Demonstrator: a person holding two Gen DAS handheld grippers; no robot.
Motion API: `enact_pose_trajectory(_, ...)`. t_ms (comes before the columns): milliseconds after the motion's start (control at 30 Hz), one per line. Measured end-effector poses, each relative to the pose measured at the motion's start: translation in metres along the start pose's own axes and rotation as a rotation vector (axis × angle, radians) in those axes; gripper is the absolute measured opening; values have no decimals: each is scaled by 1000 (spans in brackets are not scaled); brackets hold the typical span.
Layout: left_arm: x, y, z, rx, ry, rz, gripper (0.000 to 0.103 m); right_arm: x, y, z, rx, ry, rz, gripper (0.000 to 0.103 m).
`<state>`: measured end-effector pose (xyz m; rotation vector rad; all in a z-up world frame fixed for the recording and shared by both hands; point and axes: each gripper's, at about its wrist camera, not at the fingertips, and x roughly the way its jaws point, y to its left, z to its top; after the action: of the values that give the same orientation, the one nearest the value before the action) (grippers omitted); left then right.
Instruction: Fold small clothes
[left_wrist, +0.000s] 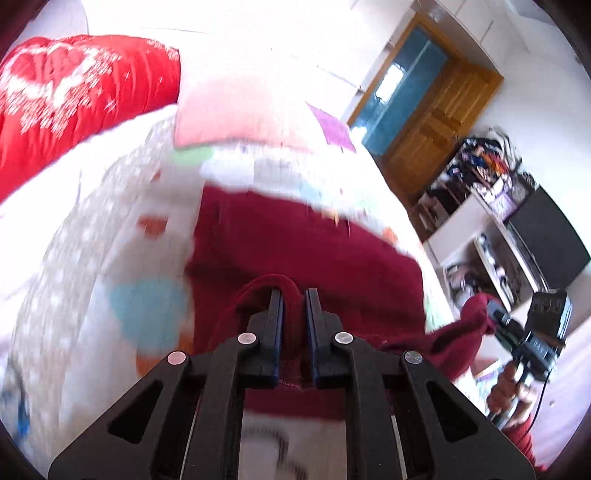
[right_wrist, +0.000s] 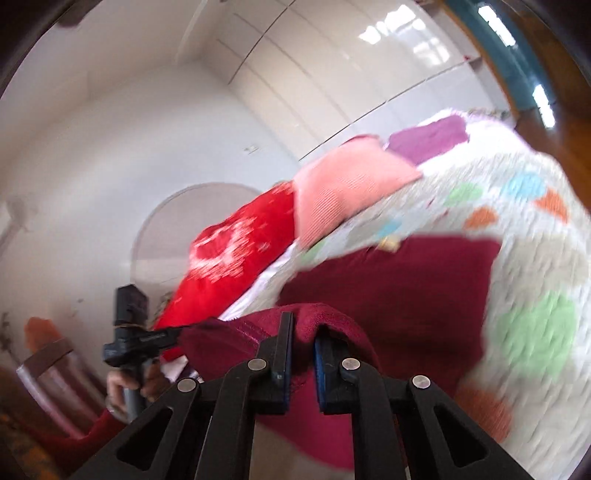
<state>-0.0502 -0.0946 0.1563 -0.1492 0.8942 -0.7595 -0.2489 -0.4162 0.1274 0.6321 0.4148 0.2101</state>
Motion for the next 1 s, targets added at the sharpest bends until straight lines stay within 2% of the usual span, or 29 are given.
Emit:
enact_pose_trajectory(67, 23, 0, 26, 1, -16, 20, 8, 10, -22, 19, 21, -14, -35, 9)
enact_pose_trajectory(167, 66, 1, 58, 5, -9, 77, 7, 31, -52, 45, 60, -33, -132, 9)
enact_pose_trajectory(300, 121, 19, 81, -54, 27, 122, 7, 74, -100, 69, 136, -5, -230, 9)
enact_pose_trajectory(333, 133, 24, 84, -69, 32, 141, 7, 83, -109, 70, 148, 13, -250, 11)
enact_pose_trajectory(400, 149, 33, 90, -102, 72, 132, 7, 97, -123, 73, 164, 71, -302, 29)
enact_pose_trajectory(433, 155, 38, 92, -112, 96, 129, 10, 101, -127, 76, 174, 96, -308, 44)
enact_pose_trajectory(467, 155, 40, 94, -114, 101, 140, 13, 99, -127, 78, 185, 79, -303, 47)
enact_pose_trajectory(567, 137, 39, 99, -73, 44, 172, 35, 70, -121, 85, 204, -37, -272, 48)
enact_pose_trajectory(600, 130, 38, 99, -64, 22, 170, 51, 64, -118, 86, 195, -49, -283, 48)
enact_pose_trajectory(633, 123, 38, 99, -63, -4, 162, 62, 59, -116, 87, 184, -52, -289, 48)
enact_pose_trajectory(700, 117, 36, 98, -55, -29, 141, 64, 61, -113, 86, 147, -16, -314, 48)
enact_pose_trajectory(833, 128, 31, 93, 3, 25, 147, 64, 86, -108, 83, 42, 77, -418, 48)
enact_pose_trajectory(933, 143, 33, 94, 22, 71, 158, 64, 111, -121, 80, 41, 159, -419, 48)
enact_pose_trajectory(1000, 151, 35, 97, 16, 89, 137, 64, 119, -125, 78, 35, 178, -417, 48)
